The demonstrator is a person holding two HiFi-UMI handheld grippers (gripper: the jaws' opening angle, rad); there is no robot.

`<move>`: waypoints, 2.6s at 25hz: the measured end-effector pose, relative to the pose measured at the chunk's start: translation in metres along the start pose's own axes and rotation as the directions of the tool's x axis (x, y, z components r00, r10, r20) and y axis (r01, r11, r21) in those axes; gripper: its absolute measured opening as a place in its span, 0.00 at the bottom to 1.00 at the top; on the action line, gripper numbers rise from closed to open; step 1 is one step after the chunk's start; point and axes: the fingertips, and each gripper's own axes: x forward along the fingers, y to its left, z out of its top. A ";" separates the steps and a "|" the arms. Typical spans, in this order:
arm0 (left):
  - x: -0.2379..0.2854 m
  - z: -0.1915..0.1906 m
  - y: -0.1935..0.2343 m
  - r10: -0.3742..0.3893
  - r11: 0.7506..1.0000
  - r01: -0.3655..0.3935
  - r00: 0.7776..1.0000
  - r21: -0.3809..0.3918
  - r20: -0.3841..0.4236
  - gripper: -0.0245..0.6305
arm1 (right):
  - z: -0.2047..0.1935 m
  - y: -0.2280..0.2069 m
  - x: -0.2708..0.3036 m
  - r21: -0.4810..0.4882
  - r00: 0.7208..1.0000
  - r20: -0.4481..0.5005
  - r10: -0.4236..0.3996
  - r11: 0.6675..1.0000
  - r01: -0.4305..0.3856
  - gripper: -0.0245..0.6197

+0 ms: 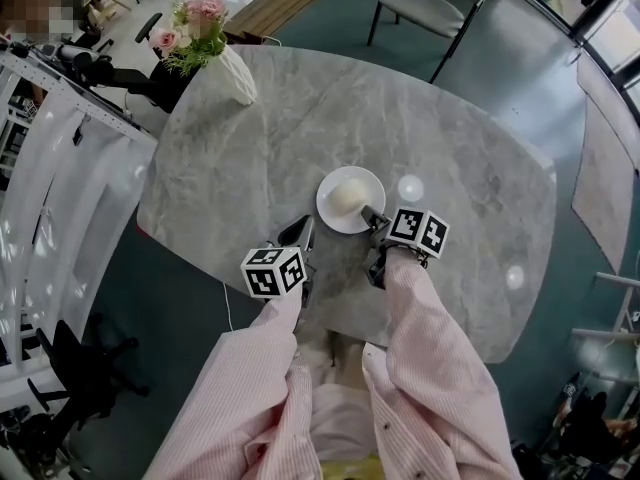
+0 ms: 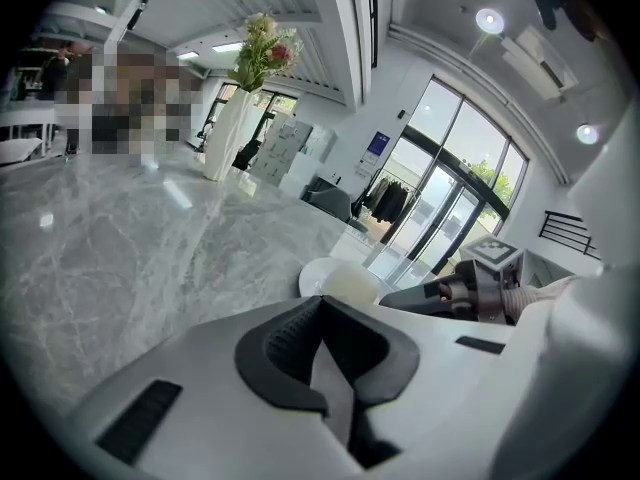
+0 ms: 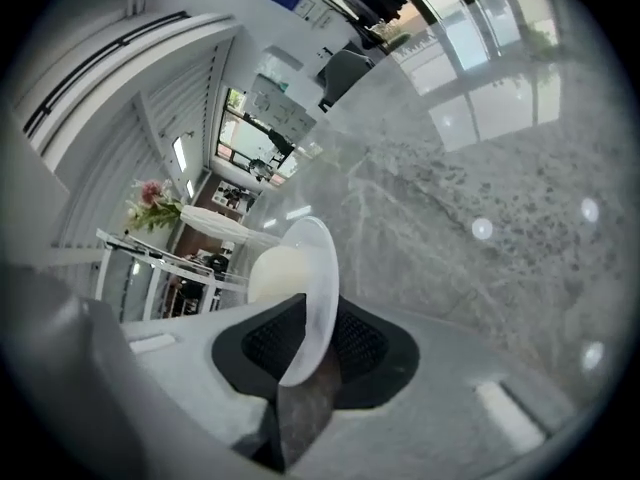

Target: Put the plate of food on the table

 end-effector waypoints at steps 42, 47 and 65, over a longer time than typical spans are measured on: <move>-0.055 0.054 -0.056 -0.127 0.978 0.100 0.982 0.182 0.142 0.03 | 0.012 0.056 -0.080 -0.532 0.990 0.130 0.044 0.846 0.033 0.05; -0.071 0.075 -0.063 -0.144 0.970 0.097 0.968 0.223 0.205 0.03 | 0.017 0.079 -0.105 -0.592 0.969 0.181 0.167 0.806 -0.028 0.05; -0.122 0.121 -0.071 -0.144 0.947 0.011 0.907 0.320 0.395 0.03 | 0.049 0.119 -0.188 -0.677 0.836 0.404 0.370 0.736 0.001 0.05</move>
